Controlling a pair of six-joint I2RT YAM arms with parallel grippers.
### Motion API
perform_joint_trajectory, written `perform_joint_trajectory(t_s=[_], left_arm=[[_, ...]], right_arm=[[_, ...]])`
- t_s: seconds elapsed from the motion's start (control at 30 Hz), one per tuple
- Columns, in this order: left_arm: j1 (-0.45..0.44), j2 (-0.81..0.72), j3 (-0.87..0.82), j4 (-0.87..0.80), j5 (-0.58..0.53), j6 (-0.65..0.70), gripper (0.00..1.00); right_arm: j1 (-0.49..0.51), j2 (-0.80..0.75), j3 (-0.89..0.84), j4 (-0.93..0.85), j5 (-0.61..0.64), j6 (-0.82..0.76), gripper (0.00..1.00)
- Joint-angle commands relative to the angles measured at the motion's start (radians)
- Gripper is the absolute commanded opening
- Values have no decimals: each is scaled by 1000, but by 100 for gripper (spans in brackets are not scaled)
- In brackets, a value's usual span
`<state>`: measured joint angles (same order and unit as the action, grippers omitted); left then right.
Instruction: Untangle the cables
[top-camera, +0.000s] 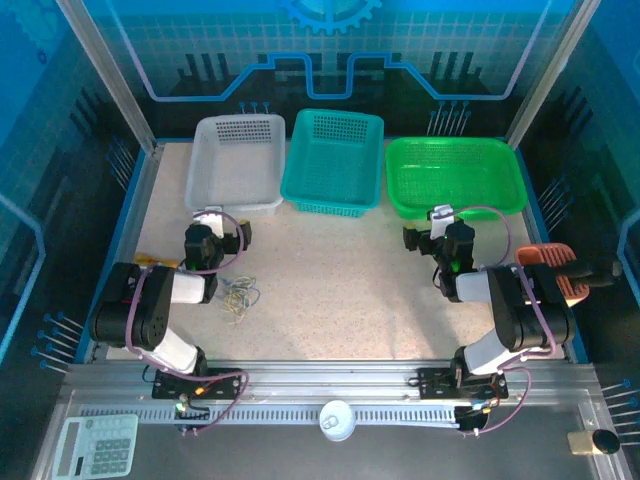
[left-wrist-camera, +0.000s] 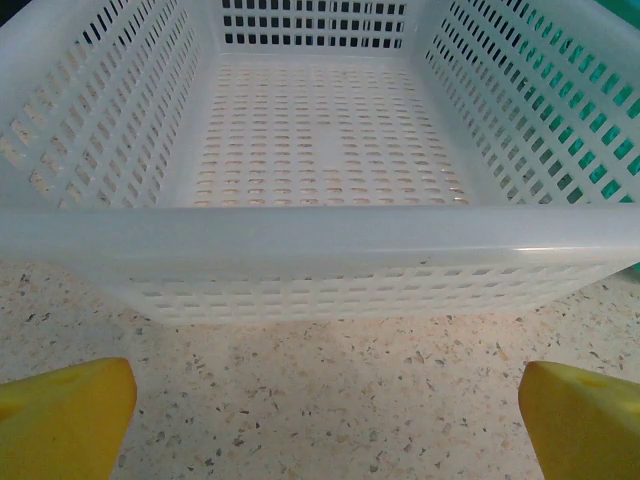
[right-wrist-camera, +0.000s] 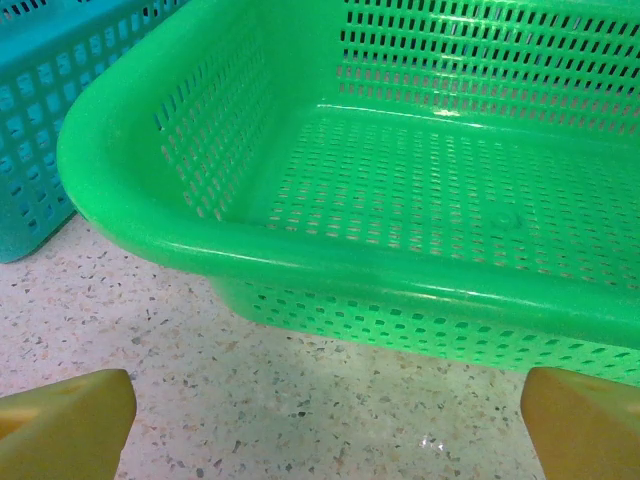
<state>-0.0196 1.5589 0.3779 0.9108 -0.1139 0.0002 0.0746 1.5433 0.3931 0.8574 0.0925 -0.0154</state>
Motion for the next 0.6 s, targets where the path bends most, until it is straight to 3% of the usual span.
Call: perform_joint_trajectory(t_s=[0.0, 0.57], left_arm=[[9, -2, 8, 15, 14, 0, 99], [9, -2, 9, 14, 13, 0, 99]], right_arm=[[-10, -8, 16, 6, -15, 9, 100], [-12, -8, 15, 4, -19, 10, 100]])
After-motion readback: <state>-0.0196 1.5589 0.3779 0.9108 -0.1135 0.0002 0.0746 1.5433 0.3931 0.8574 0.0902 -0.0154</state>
